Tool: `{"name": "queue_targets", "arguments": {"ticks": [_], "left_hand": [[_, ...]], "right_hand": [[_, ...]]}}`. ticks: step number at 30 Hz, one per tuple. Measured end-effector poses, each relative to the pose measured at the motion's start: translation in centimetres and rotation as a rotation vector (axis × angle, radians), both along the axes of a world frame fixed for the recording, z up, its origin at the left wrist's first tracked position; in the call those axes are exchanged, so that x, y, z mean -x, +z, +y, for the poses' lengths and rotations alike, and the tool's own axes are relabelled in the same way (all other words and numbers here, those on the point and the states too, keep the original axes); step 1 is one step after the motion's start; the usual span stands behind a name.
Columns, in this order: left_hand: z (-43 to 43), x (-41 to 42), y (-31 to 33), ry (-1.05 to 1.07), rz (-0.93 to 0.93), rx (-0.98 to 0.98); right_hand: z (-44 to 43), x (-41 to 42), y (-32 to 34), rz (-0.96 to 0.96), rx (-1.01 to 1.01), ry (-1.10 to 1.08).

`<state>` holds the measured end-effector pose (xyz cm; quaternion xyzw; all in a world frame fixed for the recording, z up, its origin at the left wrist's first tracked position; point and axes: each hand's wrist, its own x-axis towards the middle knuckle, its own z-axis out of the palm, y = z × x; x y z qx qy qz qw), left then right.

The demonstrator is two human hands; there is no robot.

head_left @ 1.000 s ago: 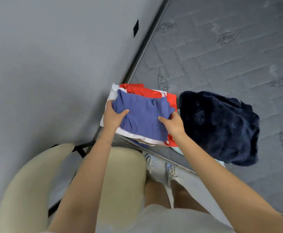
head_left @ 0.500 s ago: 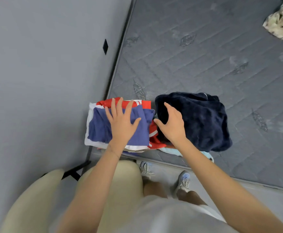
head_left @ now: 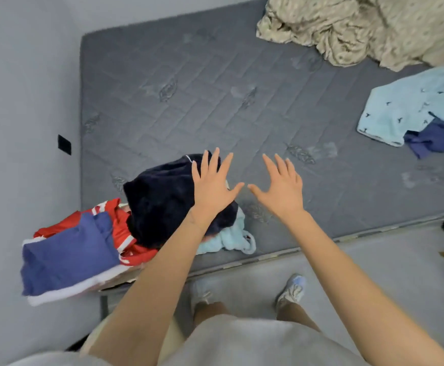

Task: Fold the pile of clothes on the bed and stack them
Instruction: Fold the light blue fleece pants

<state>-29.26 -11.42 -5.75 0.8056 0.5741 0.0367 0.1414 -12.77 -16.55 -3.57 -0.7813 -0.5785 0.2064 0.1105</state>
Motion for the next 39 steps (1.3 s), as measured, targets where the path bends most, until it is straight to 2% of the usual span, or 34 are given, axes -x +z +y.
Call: {"name": "queue_targets", "arguments": {"ticks": [6, 12, 19, 24, 31, 39], "left_hand": [[-2.5, -17.8, -0.1, -0.053, -0.039, 0.055], [-4.5, -30.5, 0.2, -0.149, -0.040, 0.064], [-3.7, -40.9, 0.4, -0.274, -0.107, 0.066], [-0.9, -47.7, -0.2, -0.330, -0.126, 0.069], [2.6, -57.7, -1.1, -0.397, -0.095, 0.189], [8.1, -67.0, -2.3, -0.392, -0.086, 0.177]], "right_hand": [[-4.0, -16.6, 0.9, -0.046, 0.026, -0.106], [-7.9, -29.0, 1.2, -0.094, 0.059, -0.203], [-10.3, -38.3, 1.0, -0.080, 0.099, -0.344], [-8.1, -44.8, 1.3, -0.101, 0.104, -0.394], [-4.6, -54.5, 1.9, -0.146, 0.173, -0.457], [-0.6, -65.5, 0.4, -0.115, 0.172, -0.500]]}}
